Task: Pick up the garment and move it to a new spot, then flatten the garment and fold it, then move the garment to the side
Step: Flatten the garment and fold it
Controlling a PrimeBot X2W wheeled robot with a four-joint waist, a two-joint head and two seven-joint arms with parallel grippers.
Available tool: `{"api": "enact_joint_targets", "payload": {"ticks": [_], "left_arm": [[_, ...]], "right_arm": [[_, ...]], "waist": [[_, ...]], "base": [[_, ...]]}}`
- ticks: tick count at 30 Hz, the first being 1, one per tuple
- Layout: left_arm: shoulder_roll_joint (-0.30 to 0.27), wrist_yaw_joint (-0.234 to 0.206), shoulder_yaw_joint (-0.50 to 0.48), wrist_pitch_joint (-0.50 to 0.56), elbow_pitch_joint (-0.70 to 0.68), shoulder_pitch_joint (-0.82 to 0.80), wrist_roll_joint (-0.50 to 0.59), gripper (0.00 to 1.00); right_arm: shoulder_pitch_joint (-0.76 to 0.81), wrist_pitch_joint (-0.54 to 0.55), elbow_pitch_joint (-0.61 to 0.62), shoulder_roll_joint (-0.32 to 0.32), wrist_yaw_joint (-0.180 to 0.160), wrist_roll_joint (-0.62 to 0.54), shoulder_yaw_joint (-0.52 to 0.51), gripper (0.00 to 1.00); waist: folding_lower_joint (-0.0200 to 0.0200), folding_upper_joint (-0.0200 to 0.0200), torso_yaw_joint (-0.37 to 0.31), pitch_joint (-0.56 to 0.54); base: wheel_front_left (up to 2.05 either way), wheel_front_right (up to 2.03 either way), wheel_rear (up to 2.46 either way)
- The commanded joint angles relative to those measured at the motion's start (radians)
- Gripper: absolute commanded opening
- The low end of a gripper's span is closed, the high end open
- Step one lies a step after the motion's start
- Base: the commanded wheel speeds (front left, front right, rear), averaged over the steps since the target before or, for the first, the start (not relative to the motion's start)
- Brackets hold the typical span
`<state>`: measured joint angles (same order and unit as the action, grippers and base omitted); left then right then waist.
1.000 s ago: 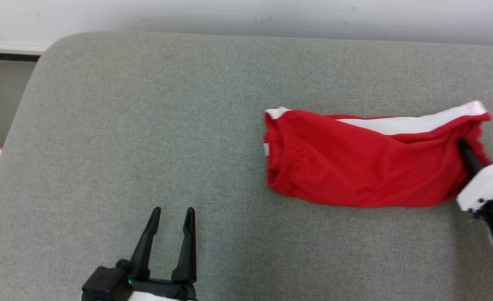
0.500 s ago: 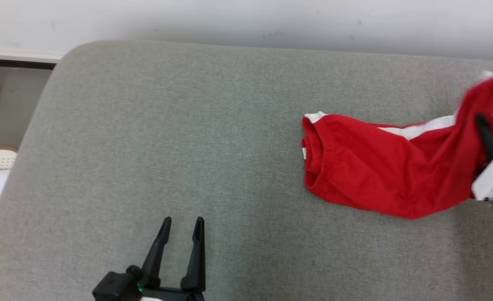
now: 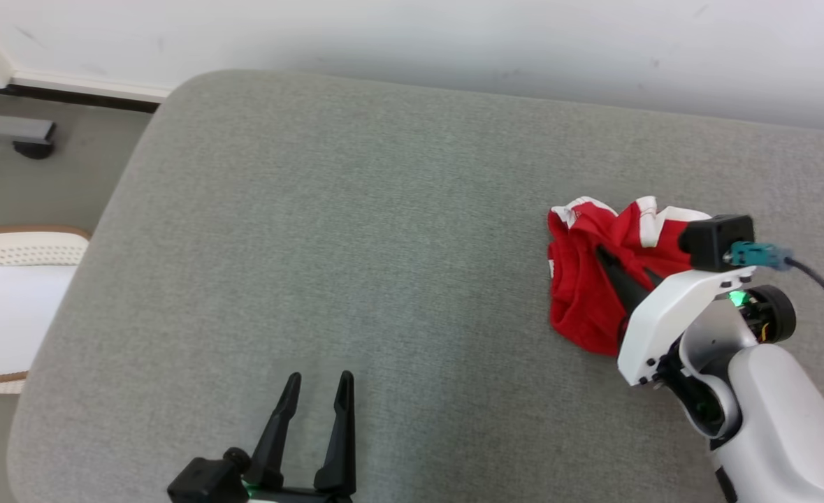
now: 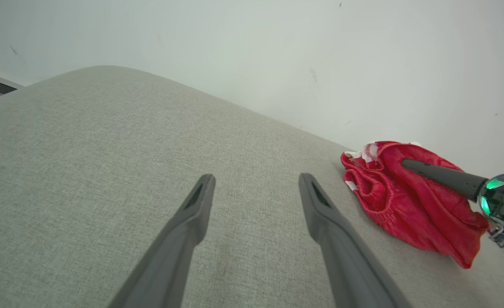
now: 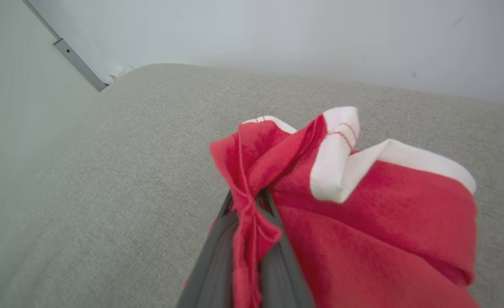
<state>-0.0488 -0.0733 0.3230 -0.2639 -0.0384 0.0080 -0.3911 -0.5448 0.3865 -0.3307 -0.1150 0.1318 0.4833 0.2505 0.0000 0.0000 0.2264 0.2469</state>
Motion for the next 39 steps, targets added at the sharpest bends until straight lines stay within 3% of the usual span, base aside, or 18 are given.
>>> {"api": "enact_joint_targets", "payload": {"ticks": [1, 14, 15, 16, 17, 18, 30, 34, 39], "left_arm": [[-0.004, -0.005, -0.003, 0.000, 0.001, 0.003, -0.007, 1.00], [-0.004, -0.011, 0.001, 0.000, 0.015, 0.018, -0.018, 1.00], [-0.004, -0.009, 0.002, 0.000, 0.017, 0.019, -0.017, 1.00], [-0.004, -0.009, 0.003, 0.000, 0.018, 0.020, -0.016, 1.00], [-0.004, -0.008, 0.003, 0.000, 0.020, 0.021, -0.016, 1.00], [-0.004, -0.008, 0.004, 0.000, 0.022, 0.021, -0.015, 1.00], [-0.004, -0.002, -0.017, 0.000, 0.038, 0.042, 0.009, 1.00], [-0.004, 0.000, -0.027, 0.000, 0.036, 0.057, 0.020, 1.00], [-0.004, 0.000, -0.038, 0.000, 0.037, 0.072, 0.026, 1.00]], "right_arm": [[0.006, -0.007, -0.014, 0.008, -0.003, -0.017, -0.001, 0.00], [-0.047, -0.091, -0.138, 0.060, -0.003, -0.104, -0.053, 0.02], [-0.050, -0.097, -0.143, 0.061, -0.003, -0.103, -0.053, 0.15], [-0.051, -0.103, -0.148, 0.062, -0.003, -0.098, -0.049, 0.44], [-0.050, -0.108, -0.151, 0.063, -0.003, -0.086, -0.037, 0.91], [-0.049, -0.110, -0.153, 0.065, -0.003, -0.069, -0.025, 1.00], [0.030, -0.182, -0.068, 0.062, -0.003, 0.177, 0.206, 1.00], [0.063, -0.231, -0.023, 0.061, -0.003, 0.145, 0.214, 1.00], [0.130, -0.325, 0.050, -0.007, -0.003, 0.039, 0.177, 1.00]], "waist": [[0.0000, 0.0000, 0.012, -0.004], [0.0000, 0.0000, 0.025, -0.020], [0.0000, 0.0000, 0.023, -0.022], [0.0000, 0.0000, 0.021, -0.024], [0.0000, 0.0000, 0.019, -0.026], [0.0000, 0.0000, 0.017, -0.028], [0.0000, 0.0000, -0.035, -0.072], [0.0000, 0.0000, -0.059, -0.091], [0.0000, 0.0000, -0.082, -0.119]], "base": [[0.00, 0.00, 0.00], [0.00, 0.00, 0.00], [0.00, 0.00, 0.00], [0.00, 0.00, 0.00], [0.00, 0.00, 0.00], [0.00, 0.00, 0.00], [0.00, 0.00, 0.00], [0.00, 0.00, 0.00], [0.00, 0.00, 0.00]]}}
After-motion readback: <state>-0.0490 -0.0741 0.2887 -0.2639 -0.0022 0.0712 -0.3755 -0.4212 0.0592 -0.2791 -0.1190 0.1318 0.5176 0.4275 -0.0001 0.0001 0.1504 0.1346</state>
